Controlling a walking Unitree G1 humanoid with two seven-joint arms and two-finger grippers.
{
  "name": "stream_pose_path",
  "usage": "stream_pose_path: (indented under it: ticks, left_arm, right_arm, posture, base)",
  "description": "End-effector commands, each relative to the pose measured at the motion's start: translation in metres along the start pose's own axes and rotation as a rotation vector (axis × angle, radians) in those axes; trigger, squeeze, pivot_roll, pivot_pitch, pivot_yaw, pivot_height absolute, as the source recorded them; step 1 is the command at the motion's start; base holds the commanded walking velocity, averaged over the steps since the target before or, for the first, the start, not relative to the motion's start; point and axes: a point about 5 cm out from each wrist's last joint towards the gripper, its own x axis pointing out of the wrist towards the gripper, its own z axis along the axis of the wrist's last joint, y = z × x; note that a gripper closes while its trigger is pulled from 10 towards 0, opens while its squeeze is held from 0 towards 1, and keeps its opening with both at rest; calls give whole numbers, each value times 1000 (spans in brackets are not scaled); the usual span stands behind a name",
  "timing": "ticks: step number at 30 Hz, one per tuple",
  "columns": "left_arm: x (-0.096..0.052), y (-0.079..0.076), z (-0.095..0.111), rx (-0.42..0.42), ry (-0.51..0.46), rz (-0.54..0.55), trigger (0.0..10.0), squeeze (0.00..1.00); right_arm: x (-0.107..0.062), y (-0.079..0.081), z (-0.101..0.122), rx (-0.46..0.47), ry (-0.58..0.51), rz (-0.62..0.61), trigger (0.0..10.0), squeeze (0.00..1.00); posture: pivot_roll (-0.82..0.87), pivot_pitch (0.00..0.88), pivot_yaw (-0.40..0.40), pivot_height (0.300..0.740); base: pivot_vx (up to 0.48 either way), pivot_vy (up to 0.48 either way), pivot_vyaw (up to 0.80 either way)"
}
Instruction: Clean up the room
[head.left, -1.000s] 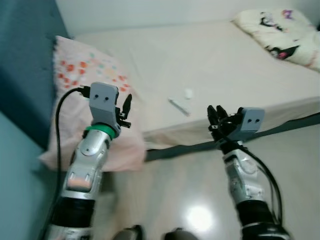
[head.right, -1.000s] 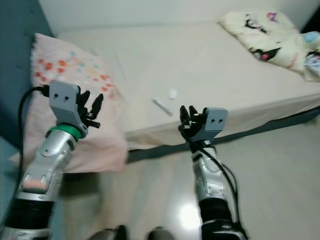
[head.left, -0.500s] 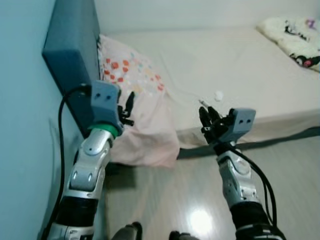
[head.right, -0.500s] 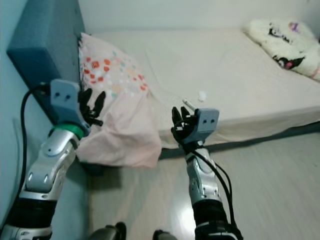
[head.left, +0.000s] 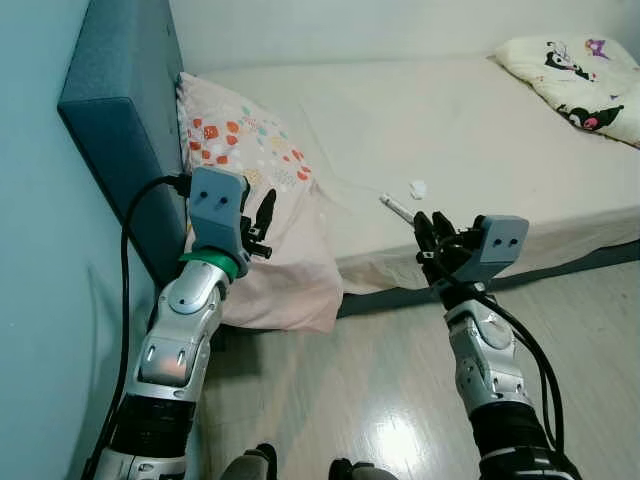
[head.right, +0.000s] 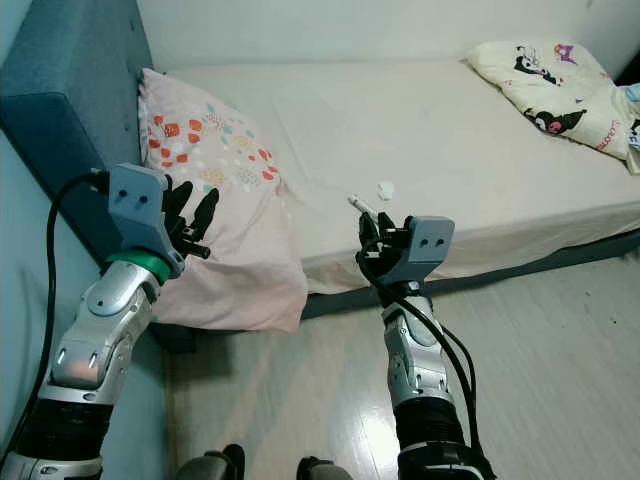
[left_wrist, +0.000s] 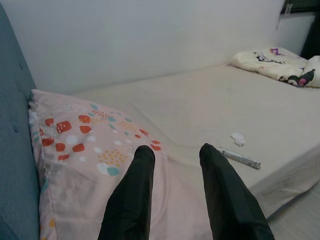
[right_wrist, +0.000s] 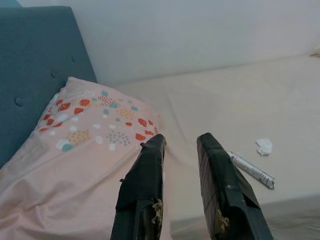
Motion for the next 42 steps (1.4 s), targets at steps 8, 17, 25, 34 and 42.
stream_pose_path:
  ticks: [8, 17, 25, 34, 42]
  left_arm:
    - [-3, -3, -3, 24, -2, -21, 10000, 0]
    - [-2, -2, -3, 34, 0, -14, 10000, 0]
    - [-2, -2, -4, 33, 11, -15, 10000, 0]
    - [1, -2, -6, 36, 30, -19, 10000, 0]
    - [5, -8, -6, 45, 42, -28, 10000, 0]
  right_arm:
    - [-5, -2, -7, 14, 25, -17, 10000, 0]
    - [-5, -1, -7, 12, 26, -17, 10000, 0]
    - [-6, -2, -8, 11, 33, -17, 10000, 0]
    - [-1, -2, -7, 21, 41, -12, 10000, 0]
    - [4, 4, -10, 15, 67, 11, 10000, 0]
  posture:
    - [93, 93, -3, 740]
    - [94, 101, -3, 740]
    - [94, 116, -4, 740]
    - [94, 124, -1, 740]
    - [101, 99, 0, 740]
  base:
    - [0, 0, 0]
    - [0, -312, 0]
    - [0, -241, 0]
    - [0, 0, 0]
    - [0, 0, 174]
